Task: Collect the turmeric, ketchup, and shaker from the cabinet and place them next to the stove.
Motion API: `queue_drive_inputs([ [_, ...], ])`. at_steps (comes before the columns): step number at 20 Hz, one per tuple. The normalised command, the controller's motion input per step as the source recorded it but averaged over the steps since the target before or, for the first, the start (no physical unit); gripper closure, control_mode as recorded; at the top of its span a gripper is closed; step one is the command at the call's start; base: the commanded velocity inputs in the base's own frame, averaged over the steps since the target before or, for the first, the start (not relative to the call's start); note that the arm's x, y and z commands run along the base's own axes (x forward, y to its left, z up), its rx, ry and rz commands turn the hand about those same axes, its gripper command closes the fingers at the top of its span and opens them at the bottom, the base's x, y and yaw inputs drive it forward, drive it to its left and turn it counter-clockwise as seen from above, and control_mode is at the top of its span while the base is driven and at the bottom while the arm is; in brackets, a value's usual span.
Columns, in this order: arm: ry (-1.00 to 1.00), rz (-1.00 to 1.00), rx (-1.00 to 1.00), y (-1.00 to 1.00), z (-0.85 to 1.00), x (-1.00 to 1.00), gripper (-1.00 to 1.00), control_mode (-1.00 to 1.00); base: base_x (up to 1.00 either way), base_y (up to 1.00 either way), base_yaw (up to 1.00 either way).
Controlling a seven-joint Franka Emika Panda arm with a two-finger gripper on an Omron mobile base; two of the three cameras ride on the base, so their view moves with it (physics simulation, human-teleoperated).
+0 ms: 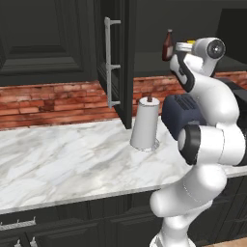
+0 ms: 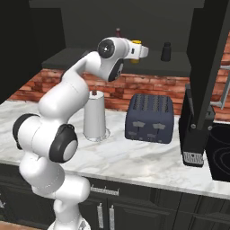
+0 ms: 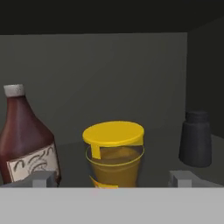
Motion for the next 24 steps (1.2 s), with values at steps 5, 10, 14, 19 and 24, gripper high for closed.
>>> queue_drive_inputs([
  [5, 0.00, 0.00, 0.00, -0.03, 0.00, 0.19, -1.00, -1.00, 0.00, 0.00, 0.00],
  [10, 0.00, 0.00, -0.01, -0.14, 0.00, 0.09, -1.00, -1.00, 0.00, 0.00, 0.00],
  [14, 0.00, 0.00, -0.04, -0.07, -0.07, 0.05, -1.00, -1.00, 0.00, 0.00, 0.00],
  [19, 0.00, 0.00, -0.04, 0.00, -0.05, 0.12, -1.00, -1.00, 0.00, 0.00, 0.00],
  [24, 0.00, 0.00, 0.00, -0.01, 0.00, 0.14, -1.00, -1.00, 0.00, 0.00, 0.00],
])
